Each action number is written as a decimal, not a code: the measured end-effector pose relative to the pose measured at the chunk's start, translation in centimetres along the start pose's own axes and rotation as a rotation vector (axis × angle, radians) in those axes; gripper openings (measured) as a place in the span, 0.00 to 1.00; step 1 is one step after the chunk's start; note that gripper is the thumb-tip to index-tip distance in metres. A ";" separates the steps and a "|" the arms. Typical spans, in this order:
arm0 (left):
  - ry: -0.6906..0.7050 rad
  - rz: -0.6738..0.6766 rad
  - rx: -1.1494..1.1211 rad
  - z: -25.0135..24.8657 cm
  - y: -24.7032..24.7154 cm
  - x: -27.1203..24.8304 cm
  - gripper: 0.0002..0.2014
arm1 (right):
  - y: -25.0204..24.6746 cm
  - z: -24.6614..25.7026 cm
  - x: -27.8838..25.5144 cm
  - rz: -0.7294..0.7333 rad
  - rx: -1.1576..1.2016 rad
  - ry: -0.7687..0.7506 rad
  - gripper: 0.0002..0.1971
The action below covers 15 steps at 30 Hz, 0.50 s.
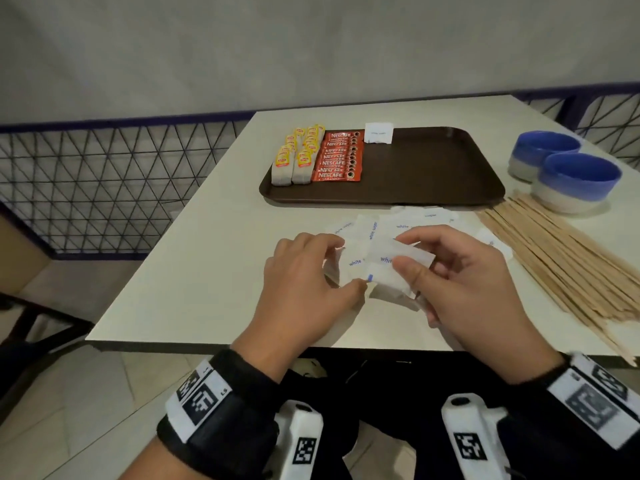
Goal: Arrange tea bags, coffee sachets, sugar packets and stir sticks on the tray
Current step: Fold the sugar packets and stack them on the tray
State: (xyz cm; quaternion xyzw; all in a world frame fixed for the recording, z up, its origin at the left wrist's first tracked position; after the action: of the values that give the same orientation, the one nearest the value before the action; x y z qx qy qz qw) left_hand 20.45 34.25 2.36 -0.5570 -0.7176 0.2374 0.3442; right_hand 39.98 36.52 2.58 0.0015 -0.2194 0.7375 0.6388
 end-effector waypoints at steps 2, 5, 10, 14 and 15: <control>0.027 -0.011 -0.031 -0.1 -0.1 -0.1 0.25 | -0.2 -0.2 0.0 -0.002 -0.033 -0.051 0.10; 0.099 -0.041 -0.203 -0.1 -0.2 -0.4 0.22 | -0.2 -0.3 0.0 -0.026 -0.056 -0.115 0.11; 0.203 -0.013 -0.418 -0.5 -0.3 -0.8 0.13 | 0.4 -0.6 -0.4 -0.019 -0.120 -0.148 0.09; 0.138 0.026 -0.688 -0.2 -0.3 -1.0 0.11 | 0.4 -0.2 -0.6 -0.073 -0.279 -0.255 0.07; 0.115 0.034 -0.759 -0.1 -0.4 -1.0 0.10 | 0.4 0.0 -0.6 -0.086 -0.304 -0.256 0.06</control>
State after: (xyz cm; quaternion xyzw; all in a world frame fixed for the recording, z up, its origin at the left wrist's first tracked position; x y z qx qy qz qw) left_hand 20.44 33.14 2.46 -0.6691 -0.7245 -0.0711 0.1492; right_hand 39.73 35.96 2.26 0.0080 -0.4074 0.6616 0.6295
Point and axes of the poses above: each hand's wrist, its own x-axis towards the middle knuckle, its own y-axis out of the palm, z = x × y, the point moved 4 cm from there along x, towards the middle knuckle, and after that the axes turned 9 degrees about -x, right-handed, at the moved point
